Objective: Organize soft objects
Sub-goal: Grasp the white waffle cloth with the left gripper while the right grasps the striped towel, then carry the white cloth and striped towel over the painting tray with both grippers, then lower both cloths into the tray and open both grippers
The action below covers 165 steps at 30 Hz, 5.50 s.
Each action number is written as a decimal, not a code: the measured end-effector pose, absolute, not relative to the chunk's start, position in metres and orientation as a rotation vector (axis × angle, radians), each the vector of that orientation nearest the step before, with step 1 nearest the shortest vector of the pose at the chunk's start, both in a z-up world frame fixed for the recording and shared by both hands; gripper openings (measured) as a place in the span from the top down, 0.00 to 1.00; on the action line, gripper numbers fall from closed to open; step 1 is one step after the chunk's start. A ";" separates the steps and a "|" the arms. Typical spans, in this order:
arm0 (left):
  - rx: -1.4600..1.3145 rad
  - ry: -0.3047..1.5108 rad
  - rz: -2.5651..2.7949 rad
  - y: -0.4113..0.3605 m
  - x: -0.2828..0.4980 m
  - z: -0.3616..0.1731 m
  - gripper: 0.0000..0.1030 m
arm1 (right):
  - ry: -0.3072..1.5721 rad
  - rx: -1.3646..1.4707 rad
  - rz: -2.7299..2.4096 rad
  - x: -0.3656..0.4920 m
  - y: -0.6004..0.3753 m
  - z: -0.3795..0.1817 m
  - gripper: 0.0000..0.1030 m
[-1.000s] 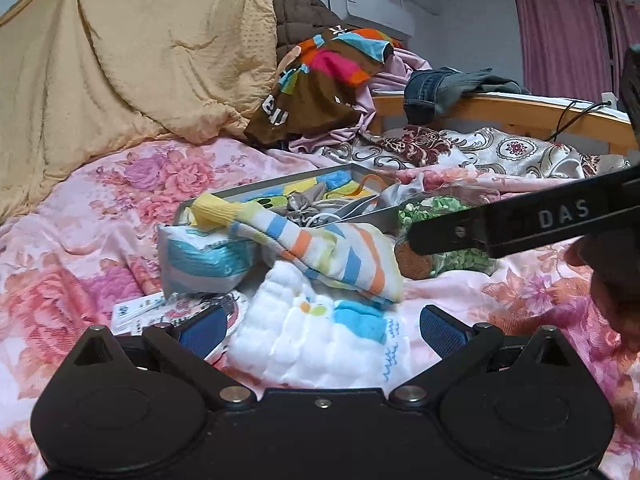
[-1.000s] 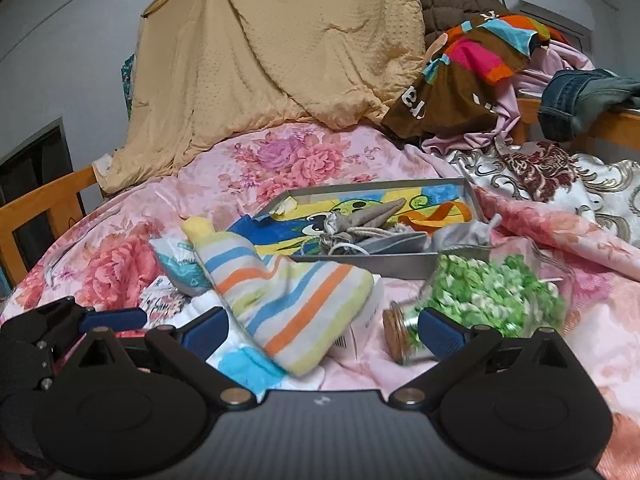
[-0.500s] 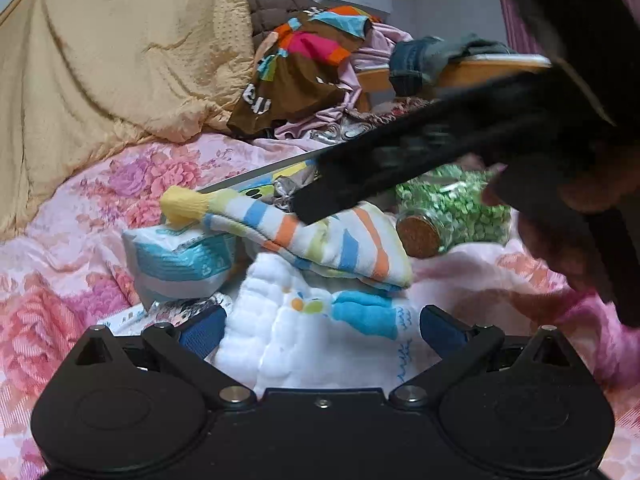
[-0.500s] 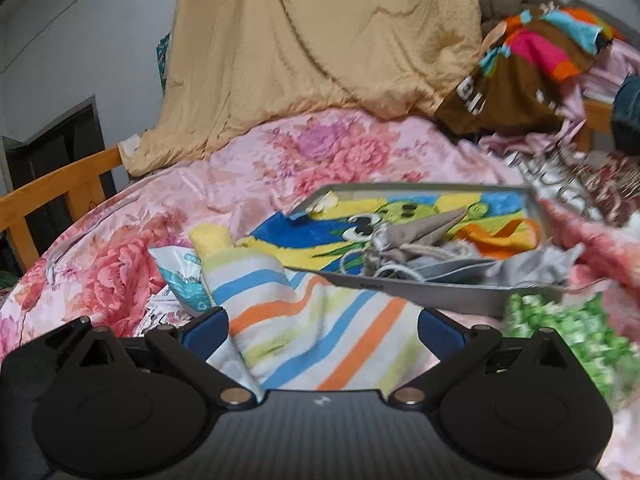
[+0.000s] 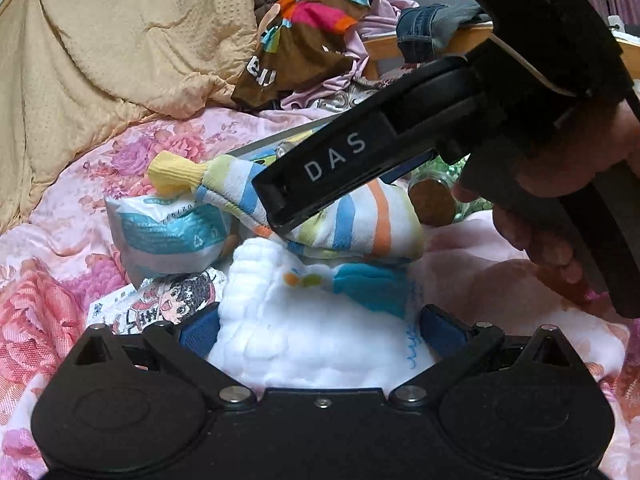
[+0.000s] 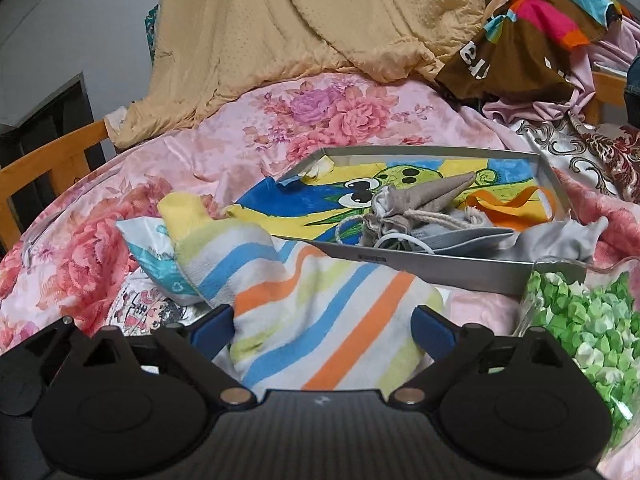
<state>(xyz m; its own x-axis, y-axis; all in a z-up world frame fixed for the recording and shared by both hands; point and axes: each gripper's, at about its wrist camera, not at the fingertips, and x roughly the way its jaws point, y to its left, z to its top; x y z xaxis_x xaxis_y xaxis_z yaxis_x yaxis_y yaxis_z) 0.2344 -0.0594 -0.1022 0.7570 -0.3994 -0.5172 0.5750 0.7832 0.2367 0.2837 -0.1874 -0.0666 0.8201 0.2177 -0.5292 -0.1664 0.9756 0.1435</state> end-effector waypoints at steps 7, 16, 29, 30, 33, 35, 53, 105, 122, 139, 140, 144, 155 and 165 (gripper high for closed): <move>0.404 0.462 -0.540 -0.061 0.233 -0.103 0.07 | 0.575 0.081 0.214 0.282 -0.185 -0.067 0.14; 0.403 0.430 -0.546 -0.060 0.226 -0.105 0.26 | 0.570 0.014 0.242 0.272 -0.172 -0.066 0.41; 0.335 0.395 -0.558 -0.050 0.223 -0.101 0.63 | 0.516 -0.005 0.204 0.262 -0.175 -0.057 0.74; 0.331 0.392 -0.558 -0.049 0.222 -0.100 0.66 | 0.503 -0.020 0.188 0.261 -0.176 -0.055 0.75; 0.318 0.395 -0.558 -0.049 0.220 -0.098 0.72 | 0.481 -0.041 0.145 0.257 -0.180 -0.050 0.75; 0.285 0.416 -0.552 -0.049 0.220 -0.095 0.73 | 0.474 -0.029 0.125 0.255 -0.186 -0.047 0.75; 0.069 0.457 -0.550 -0.050 0.179 -0.051 0.77 | 0.313 0.066 0.085 0.211 -0.232 0.003 0.75; -0.179 0.590 -0.301 -0.157 0.437 -0.032 0.75 | 0.485 0.393 -0.017 0.368 -0.351 -0.035 0.73; -0.185 0.653 -0.278 -0.153 0.444 -0.040 0.57 | 0.558 0.404 -0.022 0.372 -0.352 -0.044 0.58; -0.158 0.595 -0.215 -0.129 0.413 -0.010 0.17 | 0.487 0.395 -0.003 0.347 -0.350 -0.017 0.21; -0.152 0.590 -0.212 -0.127 0.410 -0.007 0.17 | 0.476 0.385 -0.001 0.343 -0.349 -0.013 0.20; -0.153 0.563 -0.200 -0.117 0.395 0.008 0.11 | 0.442 0.350 0.012 0.328 -0.340 0.003 0.13; -0.115 0.460 -0.168 -0.088 0.340 0.048 0.02 | 0.363 0.308 0.003 0.286 -0.328 0.032 0.00; -0.127 0.403 -0.178 -0.064 0.281 0.062 0.01 | 0.275 0.282 -0.002 0.230 -0.313 0.045 0.00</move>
<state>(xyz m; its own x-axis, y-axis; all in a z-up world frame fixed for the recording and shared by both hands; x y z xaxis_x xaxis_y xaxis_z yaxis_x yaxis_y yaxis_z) 0.2807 -0.0644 0.0619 0.9044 -0.1973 -0.3784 0.1471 0.9765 -0.1576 0.2300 -0.3128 0.0453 0.9627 0.0363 -0.2681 0.0402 0.9607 0.2747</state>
